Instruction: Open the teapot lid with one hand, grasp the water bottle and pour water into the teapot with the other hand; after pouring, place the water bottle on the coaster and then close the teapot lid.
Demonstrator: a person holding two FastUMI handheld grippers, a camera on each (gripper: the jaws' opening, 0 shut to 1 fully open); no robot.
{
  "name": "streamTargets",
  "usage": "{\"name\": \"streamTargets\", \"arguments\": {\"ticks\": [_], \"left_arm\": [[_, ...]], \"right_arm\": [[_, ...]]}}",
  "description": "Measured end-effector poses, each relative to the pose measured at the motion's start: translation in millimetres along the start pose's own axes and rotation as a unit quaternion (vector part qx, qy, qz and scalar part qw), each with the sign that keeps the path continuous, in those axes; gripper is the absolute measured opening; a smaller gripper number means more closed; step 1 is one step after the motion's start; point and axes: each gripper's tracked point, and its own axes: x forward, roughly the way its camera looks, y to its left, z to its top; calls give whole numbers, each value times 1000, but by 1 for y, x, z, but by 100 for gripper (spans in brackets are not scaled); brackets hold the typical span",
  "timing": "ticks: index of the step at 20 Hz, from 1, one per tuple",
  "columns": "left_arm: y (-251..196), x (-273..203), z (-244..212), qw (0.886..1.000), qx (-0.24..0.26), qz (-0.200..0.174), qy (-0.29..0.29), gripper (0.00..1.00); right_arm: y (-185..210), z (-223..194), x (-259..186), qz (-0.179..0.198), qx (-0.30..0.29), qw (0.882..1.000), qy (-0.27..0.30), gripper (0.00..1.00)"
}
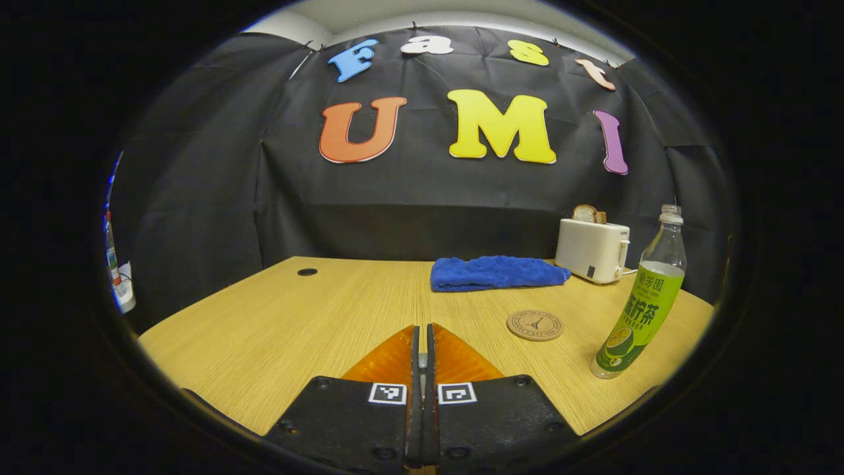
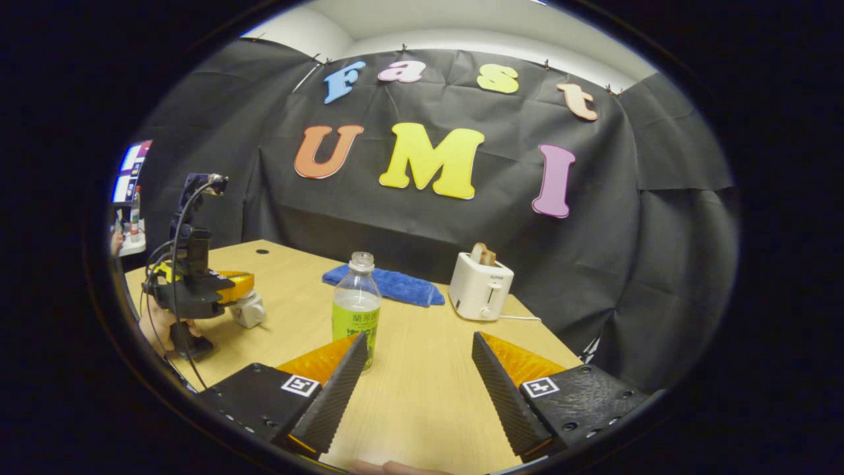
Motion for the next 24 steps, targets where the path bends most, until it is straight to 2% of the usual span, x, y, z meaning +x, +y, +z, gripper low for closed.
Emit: {"name": "streamTargets", "arguments": {"ticks": [3, 6, 9, 12, 14, 17, 20, 24], "left_arm": [[2, -15, 25, 1000, 7, 4, -26, 3], [4, -33, 42, 999, 10, 6, -31, 3], [-11, -57, 53, 998, -38, -47, -27, 3], [14, -78, 63, 999, -26, -18, -28, 3], [15, -94, 72, 999, -37, -23, -29, 3], [19, -115, 86, 998, -42, -22, -36, 3], [19, -135, 90, 999, -24, -17, -37, 3], [16, -151, 79, 999, -21, -32, -12, 3]], "right_arm": [[6, -1, 4, 4, 1, 1000, -4, 96], [21, -7, 11, 24, 5, 1000, -6, 95], [43, -15, 20, 47, 12, 999, -4, 95], [69, -20, 34, 78, 30, 997, -4, 95], [83, -16, 46, 94, 55, 994, -15, 98], [93, -27, 74, 95, 80, 992, -1, 95], [90, -34, 96, 74, 99, 992, 11, 95], [99, -33, 114, 72, 94, 993, 11, 94]]}}
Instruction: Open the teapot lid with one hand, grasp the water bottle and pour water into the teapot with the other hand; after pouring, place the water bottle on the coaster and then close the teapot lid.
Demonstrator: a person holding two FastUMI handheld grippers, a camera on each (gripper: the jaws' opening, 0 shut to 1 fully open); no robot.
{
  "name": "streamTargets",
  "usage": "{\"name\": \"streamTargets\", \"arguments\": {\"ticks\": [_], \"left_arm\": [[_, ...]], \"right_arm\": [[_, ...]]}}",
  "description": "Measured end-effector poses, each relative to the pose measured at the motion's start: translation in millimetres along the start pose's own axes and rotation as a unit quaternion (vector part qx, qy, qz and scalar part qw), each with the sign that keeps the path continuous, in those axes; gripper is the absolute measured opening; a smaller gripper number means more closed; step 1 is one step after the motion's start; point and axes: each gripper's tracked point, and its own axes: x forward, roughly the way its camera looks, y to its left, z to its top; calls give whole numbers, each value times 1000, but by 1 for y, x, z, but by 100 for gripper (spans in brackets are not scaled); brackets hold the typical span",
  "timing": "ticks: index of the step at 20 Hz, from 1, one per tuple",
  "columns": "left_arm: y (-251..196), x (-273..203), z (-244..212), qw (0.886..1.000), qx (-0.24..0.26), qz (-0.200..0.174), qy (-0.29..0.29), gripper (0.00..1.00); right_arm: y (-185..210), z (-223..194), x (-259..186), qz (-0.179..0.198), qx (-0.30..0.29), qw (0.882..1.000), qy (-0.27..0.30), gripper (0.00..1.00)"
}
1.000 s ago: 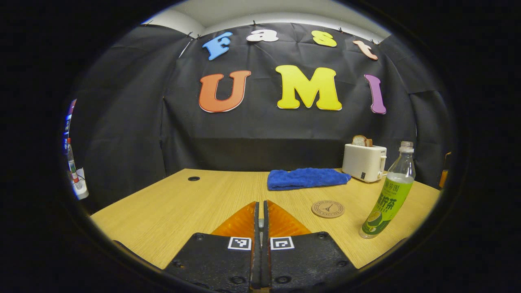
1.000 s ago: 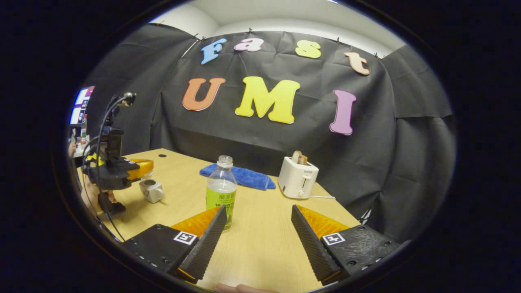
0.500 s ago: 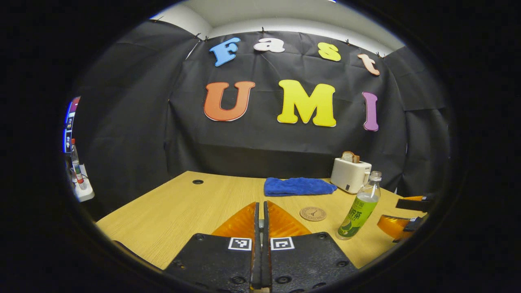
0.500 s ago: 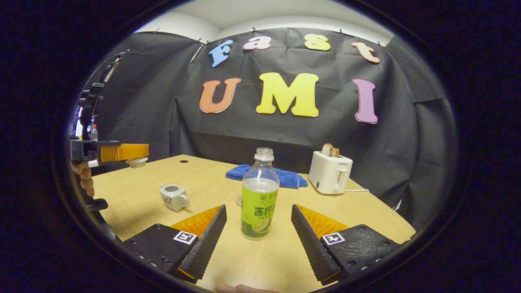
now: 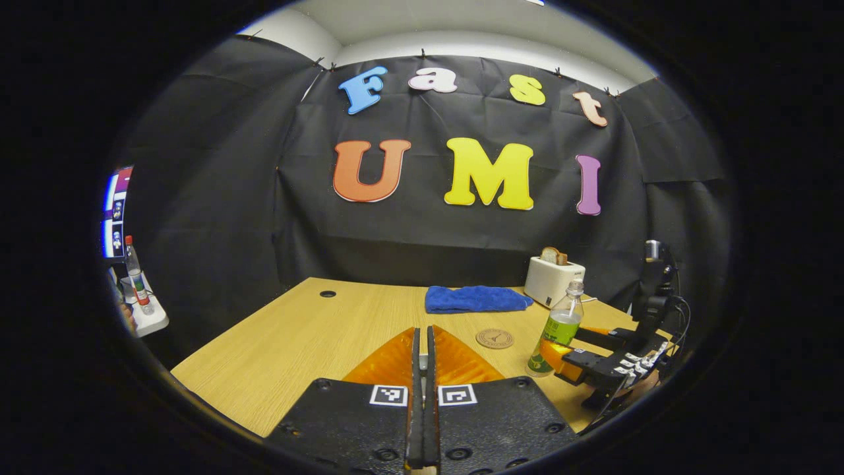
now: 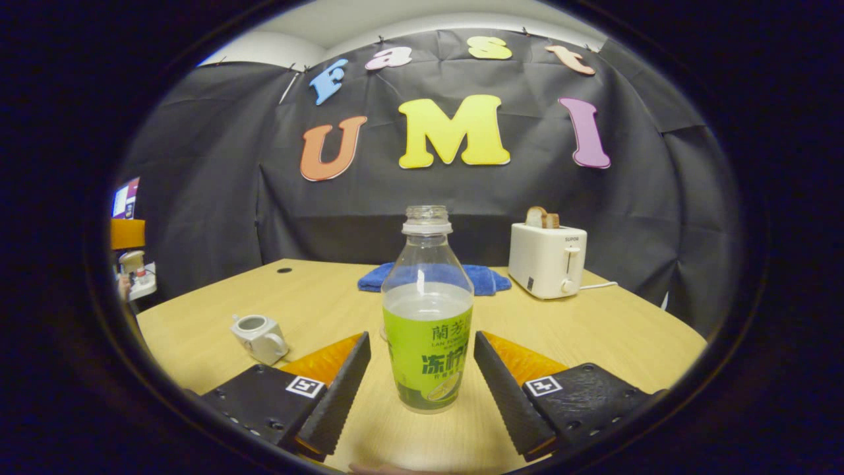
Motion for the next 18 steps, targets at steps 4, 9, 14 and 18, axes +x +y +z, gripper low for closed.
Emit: {"name": "streamTargets", "arguments": {"ticks": [4, 9, 14, 18], "left_arm": [[10, -5, 6, 1000, 21, -4, -3, 3], [23, -10, 10, 1000, 15, -12, -2, 3], [42, -20, 22, 1000, 8, -10, -11, 3], [61, -25, 21, 1000, 10, 7, -10, 3]], "right_arm": [[-1, 0, 14, -23, -1, 1000, 2, 78], [31, 6, 10, -2, -32, 999, 15, 72], [52, 23, 8, -30, -151, 988, 23, 71], [49, 32, 11, -109, -283, 953, 26, 71]]}}
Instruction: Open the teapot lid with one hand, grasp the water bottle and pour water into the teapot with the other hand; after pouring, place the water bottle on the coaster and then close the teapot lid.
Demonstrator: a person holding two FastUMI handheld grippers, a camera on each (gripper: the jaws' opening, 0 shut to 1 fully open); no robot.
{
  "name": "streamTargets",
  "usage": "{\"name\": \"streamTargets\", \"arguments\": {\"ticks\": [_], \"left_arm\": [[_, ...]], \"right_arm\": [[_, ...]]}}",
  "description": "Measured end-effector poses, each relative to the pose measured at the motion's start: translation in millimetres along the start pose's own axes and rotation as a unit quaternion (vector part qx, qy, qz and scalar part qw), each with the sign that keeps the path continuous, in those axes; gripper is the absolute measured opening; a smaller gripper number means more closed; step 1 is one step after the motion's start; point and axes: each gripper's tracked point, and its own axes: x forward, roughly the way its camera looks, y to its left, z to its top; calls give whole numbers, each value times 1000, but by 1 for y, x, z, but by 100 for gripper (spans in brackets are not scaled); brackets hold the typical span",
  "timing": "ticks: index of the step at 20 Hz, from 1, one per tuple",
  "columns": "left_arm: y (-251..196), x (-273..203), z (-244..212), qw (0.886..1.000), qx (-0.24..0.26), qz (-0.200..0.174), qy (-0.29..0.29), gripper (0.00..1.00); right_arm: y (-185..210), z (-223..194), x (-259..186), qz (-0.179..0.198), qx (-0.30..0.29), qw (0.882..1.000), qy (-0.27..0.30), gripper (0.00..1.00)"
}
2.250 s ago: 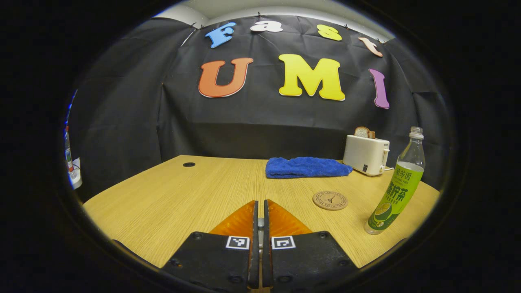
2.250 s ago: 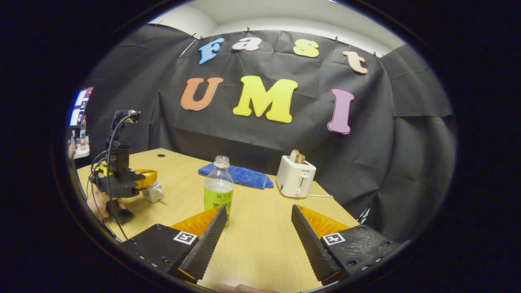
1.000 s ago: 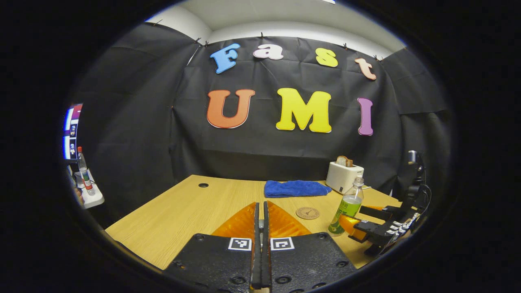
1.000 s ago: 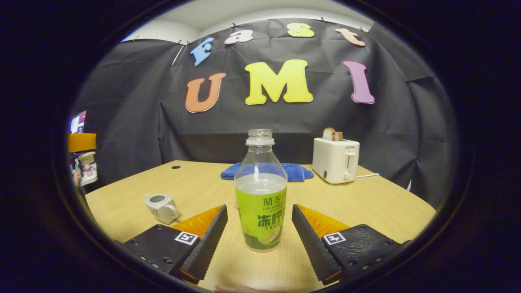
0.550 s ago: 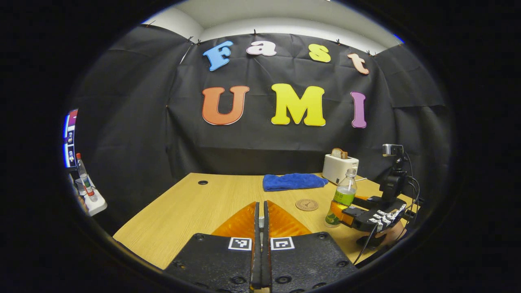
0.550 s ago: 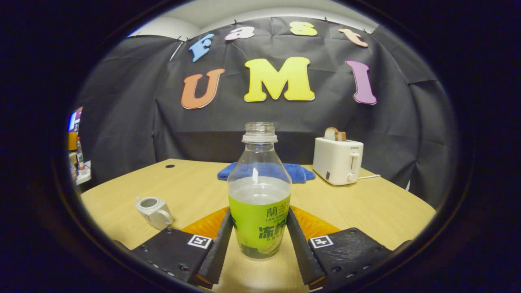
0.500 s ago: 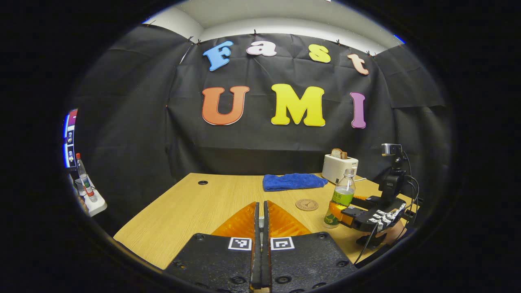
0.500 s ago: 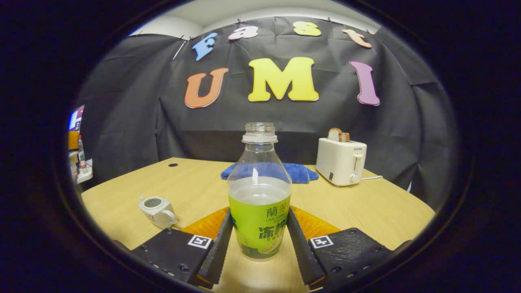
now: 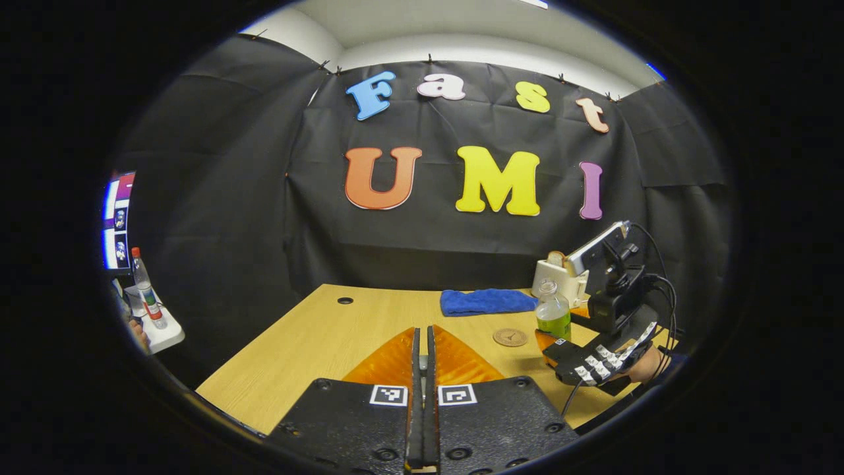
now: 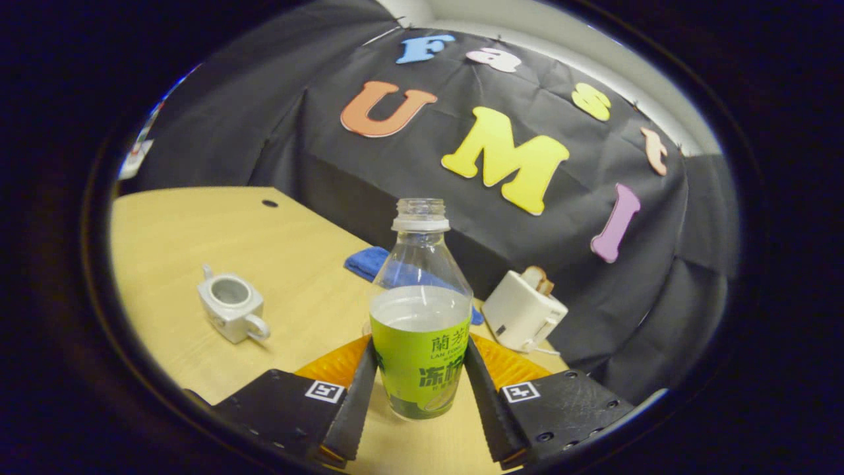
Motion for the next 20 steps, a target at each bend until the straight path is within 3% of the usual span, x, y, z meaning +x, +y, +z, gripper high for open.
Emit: {"name": "streamTargets", "arguments": {"ticks": [5, 9, 14, 20], "left_arm": [[-2, -2, -6, 1000, 14, -10, 8, 3], [3, 1, -7, 1000, 9, -6, 10, 3], [12, 1, -11, 1000, 2, 1, 16, 3], [21, 3, -15, 1000, -2, 9, 20, 3]], "right_arm": [[20, 2, 6, -15, -141, 990, 6, 72], [32, -7, 14, -18, -258, 966, 5, 72], [44, -1, 18, -47, -390, 919, -26, 72], [53, 16, 19, -91, -488, 865, -72, 72]]}}
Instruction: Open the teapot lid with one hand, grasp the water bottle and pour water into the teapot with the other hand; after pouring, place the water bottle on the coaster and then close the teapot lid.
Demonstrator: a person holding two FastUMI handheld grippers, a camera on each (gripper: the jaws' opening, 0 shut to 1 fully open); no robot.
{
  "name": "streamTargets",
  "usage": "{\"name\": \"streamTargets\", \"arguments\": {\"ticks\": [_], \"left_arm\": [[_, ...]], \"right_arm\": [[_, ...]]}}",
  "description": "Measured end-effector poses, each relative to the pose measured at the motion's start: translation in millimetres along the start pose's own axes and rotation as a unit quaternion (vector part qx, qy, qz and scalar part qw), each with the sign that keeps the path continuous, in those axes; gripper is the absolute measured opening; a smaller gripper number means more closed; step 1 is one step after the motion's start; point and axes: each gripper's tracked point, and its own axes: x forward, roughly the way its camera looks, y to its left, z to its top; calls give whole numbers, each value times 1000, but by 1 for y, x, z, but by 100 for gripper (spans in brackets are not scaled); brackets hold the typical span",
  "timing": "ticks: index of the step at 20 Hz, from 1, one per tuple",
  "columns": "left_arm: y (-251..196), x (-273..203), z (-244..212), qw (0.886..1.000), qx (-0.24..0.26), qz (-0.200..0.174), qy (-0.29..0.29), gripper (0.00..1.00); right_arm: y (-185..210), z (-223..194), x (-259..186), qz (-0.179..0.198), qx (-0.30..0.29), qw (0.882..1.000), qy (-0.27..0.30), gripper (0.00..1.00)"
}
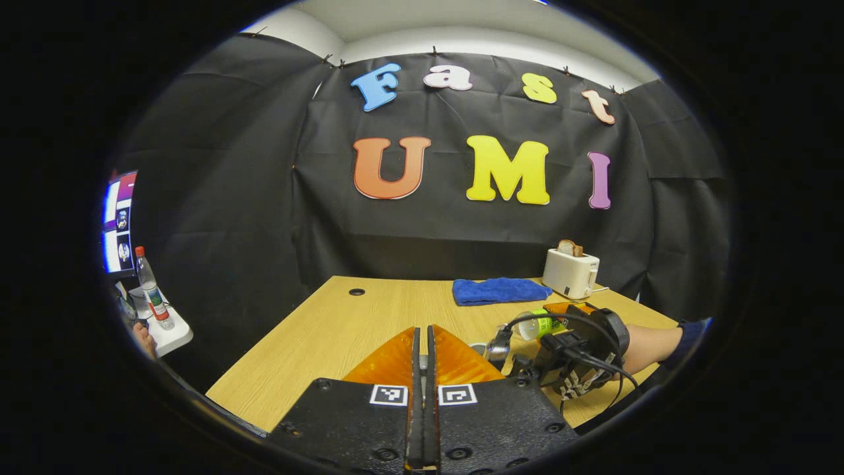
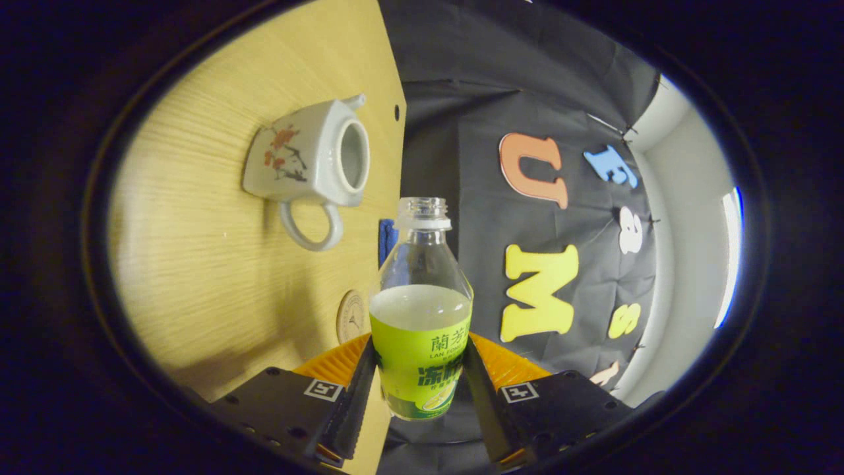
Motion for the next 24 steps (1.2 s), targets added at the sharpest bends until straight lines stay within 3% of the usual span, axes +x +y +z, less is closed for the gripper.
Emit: {"name": "streamTargets", "arguments": {"ticks": [6, 12, 24], "left_arm": [[-2, -1, -2, 1000, 0, -6, 4, 3], [1, 1, -5, 1000, 0, -5, 10, 3], [-2, 1, -7, 1000, 4, -10, 14, 3]], "right_arm": [[-21, 13, 3, -64, -101, 992, -34, 71], [-39, 26, 9, -117, -175, 976, -55, 71], [-50, 40, -16, -181, -237, 950, -94, 72]]}}
